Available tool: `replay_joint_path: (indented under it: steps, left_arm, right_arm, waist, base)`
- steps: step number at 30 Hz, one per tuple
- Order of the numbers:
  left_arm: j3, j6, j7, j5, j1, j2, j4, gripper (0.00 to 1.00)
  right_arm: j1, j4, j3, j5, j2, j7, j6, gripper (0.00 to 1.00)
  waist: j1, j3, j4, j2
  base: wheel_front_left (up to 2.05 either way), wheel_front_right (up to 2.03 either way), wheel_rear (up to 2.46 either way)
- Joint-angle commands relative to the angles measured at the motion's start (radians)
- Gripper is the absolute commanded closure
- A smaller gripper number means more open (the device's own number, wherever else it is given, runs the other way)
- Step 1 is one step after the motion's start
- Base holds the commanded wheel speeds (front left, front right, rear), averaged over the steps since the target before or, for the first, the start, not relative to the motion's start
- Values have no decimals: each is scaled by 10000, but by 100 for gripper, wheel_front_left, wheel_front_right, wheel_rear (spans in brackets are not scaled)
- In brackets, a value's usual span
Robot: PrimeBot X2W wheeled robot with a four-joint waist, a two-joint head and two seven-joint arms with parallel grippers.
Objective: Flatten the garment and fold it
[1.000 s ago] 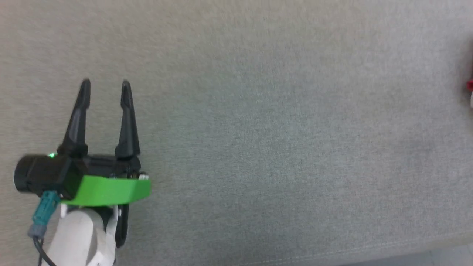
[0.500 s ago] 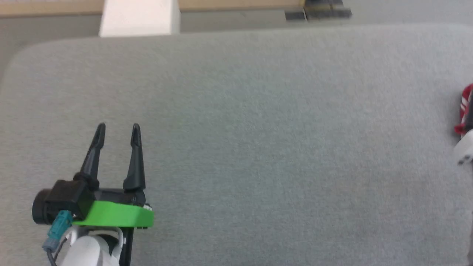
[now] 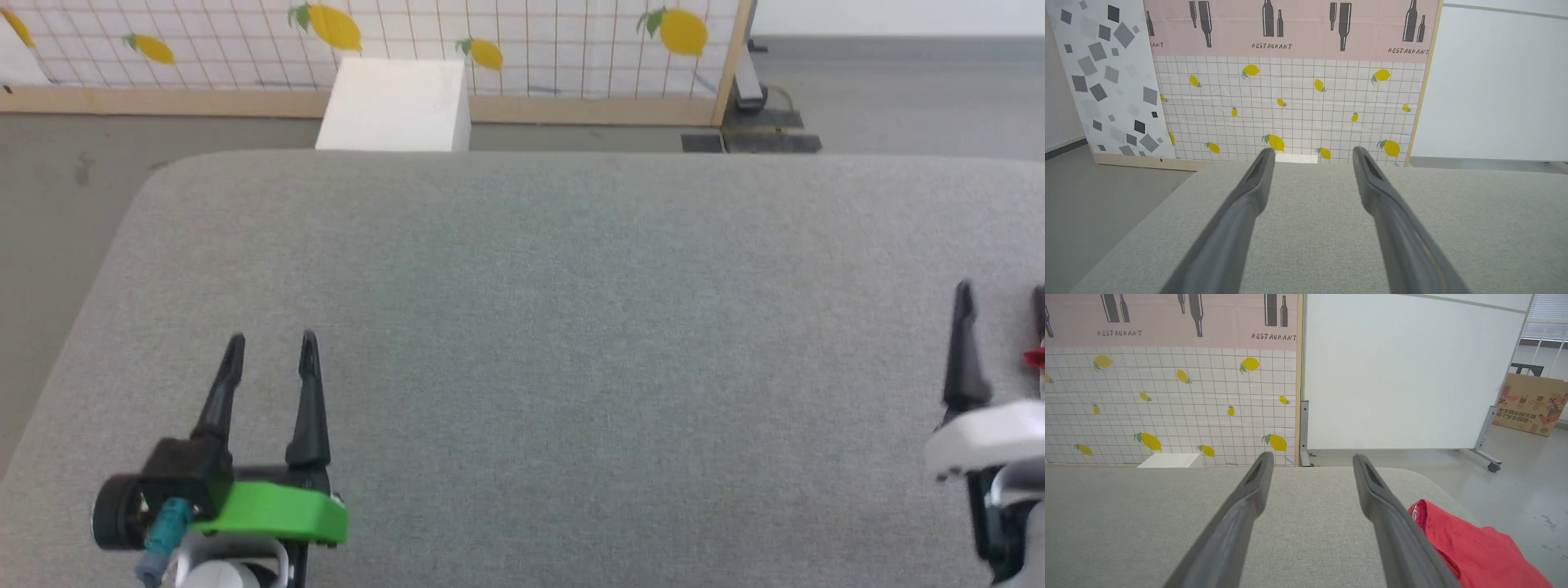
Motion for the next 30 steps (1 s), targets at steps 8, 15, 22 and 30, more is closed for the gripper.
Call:
replay_joint_path:
  steps: [8,15,22,30]
  left_arm:
    - [30,-112,-44,273,394,-400,422,0]
    - [-35,-317,-44,468,420,-636,825,0]
    - [110,-481,-45,607,422,-735,908,0]
    - [182,-492,9,469,323,-805,865,100]
  right_arm:
    - [1030,223,385,306,25,-544,-17,0]
    - [1241,556,530,377,26,-786,-17,0]
    - [1113,764,482,539,27,-935,-17,0]
    - [1183,765,452,479,12,-880,0,100]
  waist:
    - [1,-191,-5,0]
    - [1,-96,-7,0]
    - [1,-3,-25,0]
    - [1,32,-22,0]
  base:
    - [0,0,0]
    - [0,0,0]
    - [0,0,0]
    - [0,0,0]
